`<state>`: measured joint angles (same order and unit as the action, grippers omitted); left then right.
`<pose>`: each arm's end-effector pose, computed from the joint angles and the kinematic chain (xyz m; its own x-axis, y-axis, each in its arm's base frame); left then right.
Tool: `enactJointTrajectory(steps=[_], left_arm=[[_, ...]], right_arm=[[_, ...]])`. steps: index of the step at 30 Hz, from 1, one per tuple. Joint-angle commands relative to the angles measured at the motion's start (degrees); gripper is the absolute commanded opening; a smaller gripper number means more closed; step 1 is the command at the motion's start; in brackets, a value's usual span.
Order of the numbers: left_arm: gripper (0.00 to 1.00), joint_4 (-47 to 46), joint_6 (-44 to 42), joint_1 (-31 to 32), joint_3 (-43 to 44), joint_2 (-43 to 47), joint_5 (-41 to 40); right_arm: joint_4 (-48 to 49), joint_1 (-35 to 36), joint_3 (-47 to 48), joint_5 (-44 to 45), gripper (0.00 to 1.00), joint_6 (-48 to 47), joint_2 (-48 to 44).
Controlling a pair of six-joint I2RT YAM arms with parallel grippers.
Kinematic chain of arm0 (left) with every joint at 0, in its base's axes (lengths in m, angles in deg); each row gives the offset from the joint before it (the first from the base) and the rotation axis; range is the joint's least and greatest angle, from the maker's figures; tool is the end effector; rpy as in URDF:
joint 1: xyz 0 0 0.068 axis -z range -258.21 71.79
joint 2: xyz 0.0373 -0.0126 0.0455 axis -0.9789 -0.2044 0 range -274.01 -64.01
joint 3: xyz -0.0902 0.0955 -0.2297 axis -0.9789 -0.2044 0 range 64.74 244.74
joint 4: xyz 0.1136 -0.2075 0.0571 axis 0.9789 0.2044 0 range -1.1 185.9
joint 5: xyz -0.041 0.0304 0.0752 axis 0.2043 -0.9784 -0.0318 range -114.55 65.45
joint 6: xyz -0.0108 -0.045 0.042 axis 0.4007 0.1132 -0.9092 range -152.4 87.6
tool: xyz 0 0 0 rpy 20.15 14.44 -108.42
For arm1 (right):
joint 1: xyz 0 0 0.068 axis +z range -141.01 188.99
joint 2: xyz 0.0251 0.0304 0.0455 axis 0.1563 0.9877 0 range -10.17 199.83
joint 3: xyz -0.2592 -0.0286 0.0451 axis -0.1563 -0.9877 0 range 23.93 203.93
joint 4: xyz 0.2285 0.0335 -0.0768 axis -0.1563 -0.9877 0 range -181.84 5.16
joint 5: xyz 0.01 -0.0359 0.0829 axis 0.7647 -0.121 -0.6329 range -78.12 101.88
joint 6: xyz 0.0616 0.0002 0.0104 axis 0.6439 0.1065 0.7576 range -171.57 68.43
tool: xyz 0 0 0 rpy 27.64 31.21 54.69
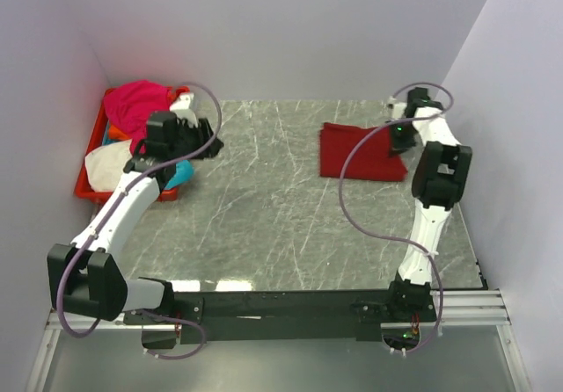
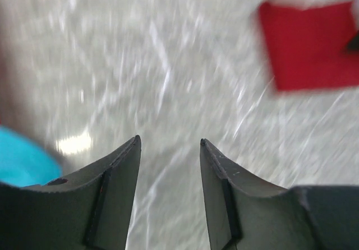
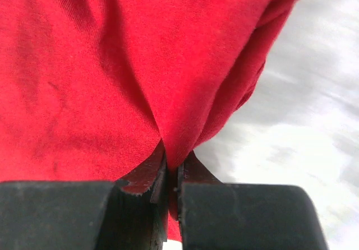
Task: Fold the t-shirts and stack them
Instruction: Neatly place the folded tshirt to the corner
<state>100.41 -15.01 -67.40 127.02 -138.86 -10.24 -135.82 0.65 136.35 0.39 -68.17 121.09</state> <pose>0.2886 -0.0670 0.3206 -0.5029 -0.1988 -0.8412 0.2652 0.8908 -0.3690 0.4595 -0.0577 0.1764 -0.9112 -0.1493 -0.3840 -0.1942 0.9776 0.0806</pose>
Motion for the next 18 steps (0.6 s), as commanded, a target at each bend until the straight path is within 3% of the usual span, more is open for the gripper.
enactJointTrajectory(steps=[1,14,15,17,18], left_arm=[[0.52,2.82,-3.93,0.00,-4.97,1.89,1.43],[0.53,1.76,-6.40,0.00,-8.58,6.47,1.25],[0.53,1.85,-6.57,0.00,-8.67,6.82,1.34],[0.53,1.50,-6.84,0.00,-8.93,7.35,0.99],[0.53,1.50,-6.93,0.00,-9.02,7.70,0.55]], right_arm=[[3.59,-2.99,-1.41,13.40,0.00,-7.12,-4.96],[13.79,-7.48,3.51,28.88,0.00,-13.89,-1.63],[15.28,-7.57,3.94,29.85,0.03,-14.16,-1.28],[16.52,-7.57,4.38,31.78,0.20,-14.42,-0.66],[18.27,-7.57,3.86,32.57,0.41,-14.25,-0.92]])
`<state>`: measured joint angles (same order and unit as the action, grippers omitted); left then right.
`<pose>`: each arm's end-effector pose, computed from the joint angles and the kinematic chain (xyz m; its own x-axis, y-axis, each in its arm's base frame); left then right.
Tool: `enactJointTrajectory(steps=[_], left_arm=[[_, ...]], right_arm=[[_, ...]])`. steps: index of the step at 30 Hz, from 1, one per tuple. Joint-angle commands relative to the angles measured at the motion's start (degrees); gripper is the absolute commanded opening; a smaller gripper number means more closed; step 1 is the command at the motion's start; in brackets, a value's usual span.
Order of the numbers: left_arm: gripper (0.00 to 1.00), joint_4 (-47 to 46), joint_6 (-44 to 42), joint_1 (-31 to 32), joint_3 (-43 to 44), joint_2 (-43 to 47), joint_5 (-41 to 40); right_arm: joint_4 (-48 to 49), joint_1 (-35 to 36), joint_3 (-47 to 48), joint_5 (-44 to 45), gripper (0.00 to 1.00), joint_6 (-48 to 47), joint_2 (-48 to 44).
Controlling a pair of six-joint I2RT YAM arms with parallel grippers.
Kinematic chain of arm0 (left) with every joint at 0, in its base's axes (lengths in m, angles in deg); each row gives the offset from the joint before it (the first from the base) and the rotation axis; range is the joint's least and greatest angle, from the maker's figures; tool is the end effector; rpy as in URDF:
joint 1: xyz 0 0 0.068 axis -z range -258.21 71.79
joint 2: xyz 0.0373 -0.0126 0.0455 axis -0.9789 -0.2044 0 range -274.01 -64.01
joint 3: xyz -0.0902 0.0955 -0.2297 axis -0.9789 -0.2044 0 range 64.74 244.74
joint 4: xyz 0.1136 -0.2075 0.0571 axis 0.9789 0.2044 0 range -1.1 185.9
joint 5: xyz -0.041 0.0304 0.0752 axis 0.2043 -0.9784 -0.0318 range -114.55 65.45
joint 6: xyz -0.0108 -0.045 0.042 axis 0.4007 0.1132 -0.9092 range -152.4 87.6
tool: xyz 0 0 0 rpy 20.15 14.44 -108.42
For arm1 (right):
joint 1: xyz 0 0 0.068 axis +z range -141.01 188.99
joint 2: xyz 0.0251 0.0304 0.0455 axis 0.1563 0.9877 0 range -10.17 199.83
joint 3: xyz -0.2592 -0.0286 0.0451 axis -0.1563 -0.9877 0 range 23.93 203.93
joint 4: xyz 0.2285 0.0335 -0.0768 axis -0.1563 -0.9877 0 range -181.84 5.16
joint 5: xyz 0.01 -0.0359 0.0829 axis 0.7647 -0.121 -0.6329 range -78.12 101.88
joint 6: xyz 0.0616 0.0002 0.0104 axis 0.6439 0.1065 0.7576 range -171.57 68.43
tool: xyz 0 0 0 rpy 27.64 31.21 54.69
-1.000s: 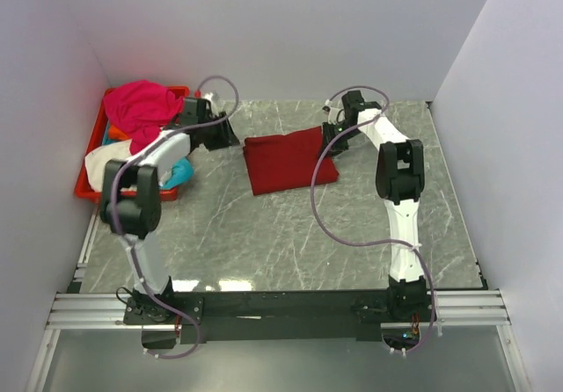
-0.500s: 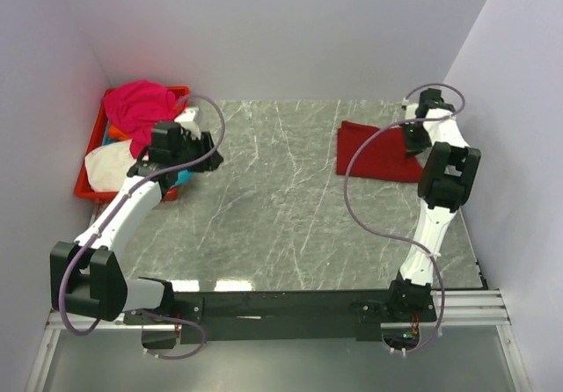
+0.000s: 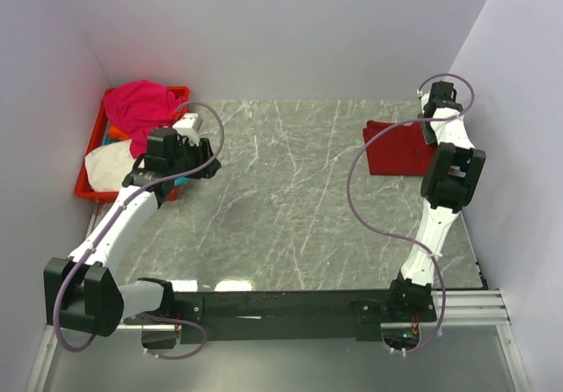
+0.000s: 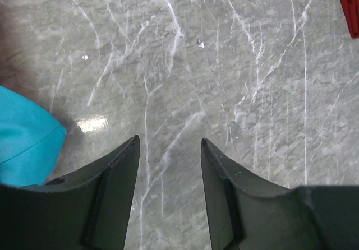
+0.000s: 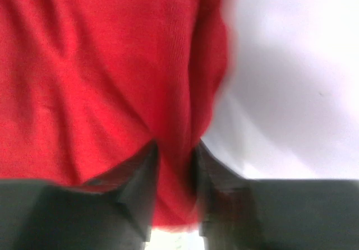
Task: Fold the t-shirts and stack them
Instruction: Neatly place the folded tshirt to the corner
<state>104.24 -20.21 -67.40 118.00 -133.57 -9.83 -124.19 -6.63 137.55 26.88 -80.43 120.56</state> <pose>0.2592 -0.0618 0.2842 -0.5867 -0.0959 -0.8041 0.2762 0.9097 -0.3100 0.4650 -0.1427 0.1982 -0.8951 -0.2338 -0.3797 -0.0390 0.8893 -0.4556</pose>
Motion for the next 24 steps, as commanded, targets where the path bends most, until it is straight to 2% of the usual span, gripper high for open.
enactJointTrajectory(steps=[1,2,3,6,9,11,13,15,17,20,24], left_arm=[[0.53,-2.32,-1.81,0.00,0.01,2.59,-0.22],[0.53,-2.41,-1.81,0.00,-0.08,2.85,-0.48],[0.54,-2.50,-1.81,0.00,-0.17,3.37,-0.92],[0.55,-2.76,-1.90,0.00,-0.43,4.43,-2.67],[0.60,-3.03,-2.08,0.00,-0.69,5.74,-5.05],[0.69,-3.38,-1.73,0.00,-1.04,6.54,-7.23],[0.89,-3.90,-0.85,0.00,-2.01,8.03,-8.56],[0.99,-4.96,0.81,-0.08,-2.71,9.52,-11.45],[0.99,-5.22,1.35,-0.09,-3.51,10.49,-12.87],[1.00,-5.14,1.79,-0.09,-3.77,11.73,-14.46],[1.00,-4.00,0.30,-0.09,-4.65,13.48,-13.58]], right_arm=[[7.79,-0.20,2.13,6.78,0.48,-1.99,-0.66],[8.50,-0.20,1.35,7.58,0.54,-1.64,-1.88],[10.07,-0.12,-0.49,7.67,0.69,-1.37,-2.67],[13.06,0.23,-6.02,6.88,0.71,-1.20,-7.06],[13.34,1.37,-11.47,3.30,0.72,-0.41,-12.16],[12.90,2.16,-14.12,0.74,0.72,0.12,-16.28],[11.06,3.74,-17.81,-4.35,0.72,0.21,-20.93],[8.70,4.98,-21.66,-11.52,0.74,0.21,-24.37],[8.59,6.91,-25.62,-14.82,0.76,-0.23,-30.87],[13.41,8.06,-36.52,-23.25,0.78,1.08,-41.76],[20.70,7.97,-49.25,-26.17,0.80,3.63,-54.42]])
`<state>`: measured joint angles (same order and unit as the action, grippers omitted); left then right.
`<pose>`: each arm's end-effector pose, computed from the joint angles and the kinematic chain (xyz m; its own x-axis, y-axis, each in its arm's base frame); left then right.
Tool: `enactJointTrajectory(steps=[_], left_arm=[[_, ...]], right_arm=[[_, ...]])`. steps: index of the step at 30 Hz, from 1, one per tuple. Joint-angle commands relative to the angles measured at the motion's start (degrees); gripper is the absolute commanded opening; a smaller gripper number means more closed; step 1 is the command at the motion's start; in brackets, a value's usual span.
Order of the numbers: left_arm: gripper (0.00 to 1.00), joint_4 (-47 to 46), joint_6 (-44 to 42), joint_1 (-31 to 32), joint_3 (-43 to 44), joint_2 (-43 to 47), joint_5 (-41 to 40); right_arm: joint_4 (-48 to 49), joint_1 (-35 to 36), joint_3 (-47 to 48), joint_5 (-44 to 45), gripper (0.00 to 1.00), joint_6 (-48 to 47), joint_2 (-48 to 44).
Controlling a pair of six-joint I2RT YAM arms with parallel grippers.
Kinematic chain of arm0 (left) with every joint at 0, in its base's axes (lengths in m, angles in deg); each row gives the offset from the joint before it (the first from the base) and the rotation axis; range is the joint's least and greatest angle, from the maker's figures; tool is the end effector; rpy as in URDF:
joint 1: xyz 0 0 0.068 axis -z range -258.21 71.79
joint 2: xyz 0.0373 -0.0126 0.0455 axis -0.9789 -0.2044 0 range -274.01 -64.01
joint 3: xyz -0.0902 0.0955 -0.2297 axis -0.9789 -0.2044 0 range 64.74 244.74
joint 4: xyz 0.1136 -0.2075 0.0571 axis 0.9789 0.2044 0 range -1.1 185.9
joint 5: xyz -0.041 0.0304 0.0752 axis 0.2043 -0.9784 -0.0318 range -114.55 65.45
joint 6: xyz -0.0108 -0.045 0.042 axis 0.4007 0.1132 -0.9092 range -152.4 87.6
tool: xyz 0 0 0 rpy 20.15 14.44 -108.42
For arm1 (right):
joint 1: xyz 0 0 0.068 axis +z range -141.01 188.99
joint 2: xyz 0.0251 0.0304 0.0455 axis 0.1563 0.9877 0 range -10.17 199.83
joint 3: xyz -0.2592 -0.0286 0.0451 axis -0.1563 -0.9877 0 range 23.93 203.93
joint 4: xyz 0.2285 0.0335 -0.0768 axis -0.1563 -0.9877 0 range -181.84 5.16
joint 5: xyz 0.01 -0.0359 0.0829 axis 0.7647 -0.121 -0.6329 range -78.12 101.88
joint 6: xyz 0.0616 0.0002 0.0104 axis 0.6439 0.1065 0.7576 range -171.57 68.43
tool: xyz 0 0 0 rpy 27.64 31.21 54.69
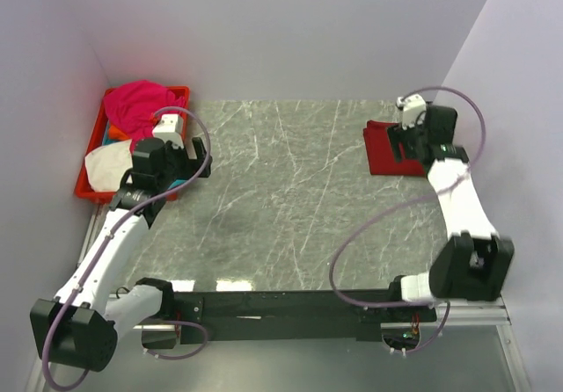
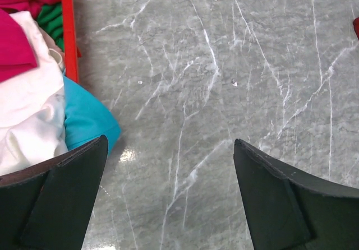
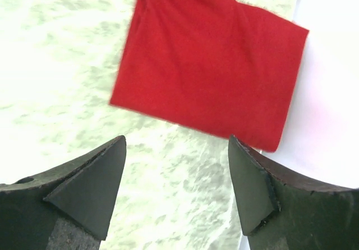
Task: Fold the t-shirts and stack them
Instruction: Neatly place the folded tshirt to the corner, then reset both grippers
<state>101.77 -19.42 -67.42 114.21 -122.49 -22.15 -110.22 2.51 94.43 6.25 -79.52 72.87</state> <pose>0.2269 -0.0452 0.3100 -0.4072 -0.1508 -0.9008 0.1372 0.9650 -0.2236 0.3165 -0.0311 0.3022 -0.5561 -0.4062 -0.7251 -0.2549 0.9137 -0.3164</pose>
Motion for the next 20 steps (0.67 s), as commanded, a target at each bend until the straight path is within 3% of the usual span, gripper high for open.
enactJointTrajectory(steps=[1,6,10,17,20], left_arm=[[0.99,-1.35,-0.67,0.02,-1.48,2.93,-1.86],[0.99,-2.40,-1.28,0.11,-2.98,6.71,-2.22],[0.99,-2.23,-1.37,0.11,-2.89,6.89,-2.22],[1.00,-2.05,-1.37,0.11,-2.89,6.89,-2.22],[1.00,-2.05,-1.46,0.11,-2.98,6.89,-2.22]], right_arm=[[8.06,-1.34,-7.73,-5.10,0.80,3.07,-11.45],[15.28,-2.83,-15.82,1.94,0.97,16.41,-23.09],[16.51,-3.01,-18.02,5.44,0.97,26.77,-28.71],[17.65,-2.92,-20.22,10.46,0.96,31.10,-32.77],[17.39,-2.92,-20.23,8.37,0.96,30.15,-33.39]])
